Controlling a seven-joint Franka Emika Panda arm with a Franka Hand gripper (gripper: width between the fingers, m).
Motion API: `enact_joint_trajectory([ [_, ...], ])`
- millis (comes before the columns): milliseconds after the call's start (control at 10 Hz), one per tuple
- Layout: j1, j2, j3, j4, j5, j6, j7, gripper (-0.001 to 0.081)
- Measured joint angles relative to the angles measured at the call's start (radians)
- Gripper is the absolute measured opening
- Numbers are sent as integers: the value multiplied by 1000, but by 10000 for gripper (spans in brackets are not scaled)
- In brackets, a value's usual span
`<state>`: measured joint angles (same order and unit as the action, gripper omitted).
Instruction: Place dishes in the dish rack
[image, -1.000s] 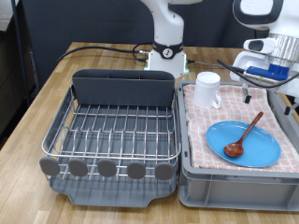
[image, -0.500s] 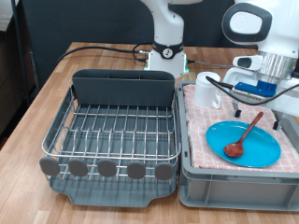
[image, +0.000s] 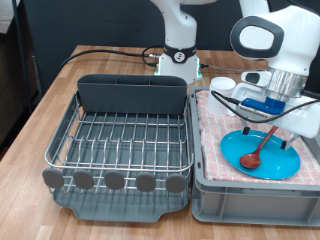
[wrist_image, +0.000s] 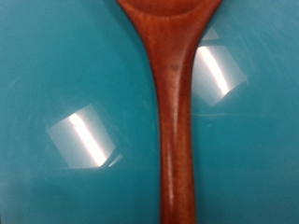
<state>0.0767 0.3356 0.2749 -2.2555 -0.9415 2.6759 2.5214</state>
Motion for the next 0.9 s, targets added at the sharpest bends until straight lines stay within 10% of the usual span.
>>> enact_joint_trajectory([
  [600,0,26,-2,-1,-32,42,4,802],
  [800,1,27,-2,-1,-43,42,11,721],
  [900,1,27,-2,-1,-44,42,12,538],
])
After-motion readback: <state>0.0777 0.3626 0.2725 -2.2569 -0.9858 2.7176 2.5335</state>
